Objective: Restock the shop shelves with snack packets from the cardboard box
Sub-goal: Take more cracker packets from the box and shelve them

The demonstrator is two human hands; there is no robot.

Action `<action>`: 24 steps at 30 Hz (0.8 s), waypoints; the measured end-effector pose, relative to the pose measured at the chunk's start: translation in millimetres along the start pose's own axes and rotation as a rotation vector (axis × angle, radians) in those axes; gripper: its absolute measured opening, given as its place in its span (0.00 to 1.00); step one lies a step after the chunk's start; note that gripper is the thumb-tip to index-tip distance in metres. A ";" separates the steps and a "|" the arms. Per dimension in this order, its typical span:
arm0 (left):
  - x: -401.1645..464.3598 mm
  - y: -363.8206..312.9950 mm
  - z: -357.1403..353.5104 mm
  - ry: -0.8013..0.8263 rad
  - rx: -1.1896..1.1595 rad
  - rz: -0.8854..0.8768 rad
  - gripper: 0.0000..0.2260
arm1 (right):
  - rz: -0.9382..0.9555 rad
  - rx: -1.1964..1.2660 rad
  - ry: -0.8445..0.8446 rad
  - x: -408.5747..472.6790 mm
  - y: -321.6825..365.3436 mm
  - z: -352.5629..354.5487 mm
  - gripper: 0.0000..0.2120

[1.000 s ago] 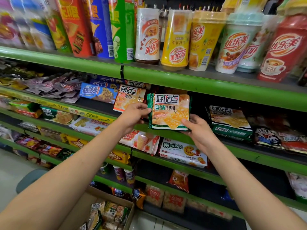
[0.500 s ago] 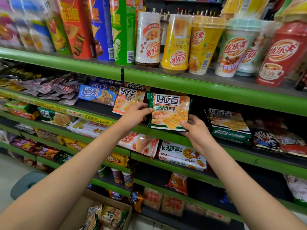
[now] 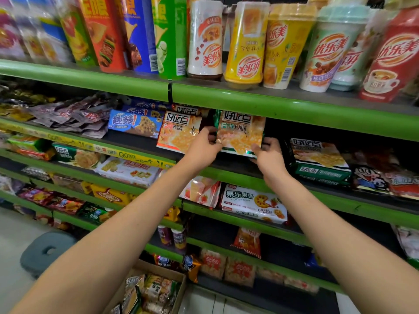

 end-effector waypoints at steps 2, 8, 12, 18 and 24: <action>8.2 -0.2 -8.0 -0.002 0.019 -0.011 0.17 | 0.080 -0.225 -0.024 10.2 5.9 -1.6 0.17; 24.6 11.3 -28.6 0.087 0.230 -0.027 0.19 | 0.126 -0.572 -0.001 26.4 2.5 -9.6 0.16; 32.5 24.8 -27.1 0.079 0.279 0.008 0.19 | 0.121 -0.613 -0.024 33.2 3.6 -10.5 0.17; 49.9 22.6 -27.9 0.116 0.393 -0.021 0.19 | 0.137 -0.603 -0.108 40.8 7.7 -11.9 0.13; 68.6 25.1 -42.9 0.185 0.378 0.067 0.25 | 0.131 -0.549 -0.134 56.6 5.3 -16.1 0.16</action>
Point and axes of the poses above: each hand's wrist, its own x-axis towards the middle knuckle, its own z-axis out of the back of the hand, y = z × x, the point moved 6 cm from there along x, towards the middle knuckle, and after that the axes turned 2 degrees about x, right-handed, at the moved point
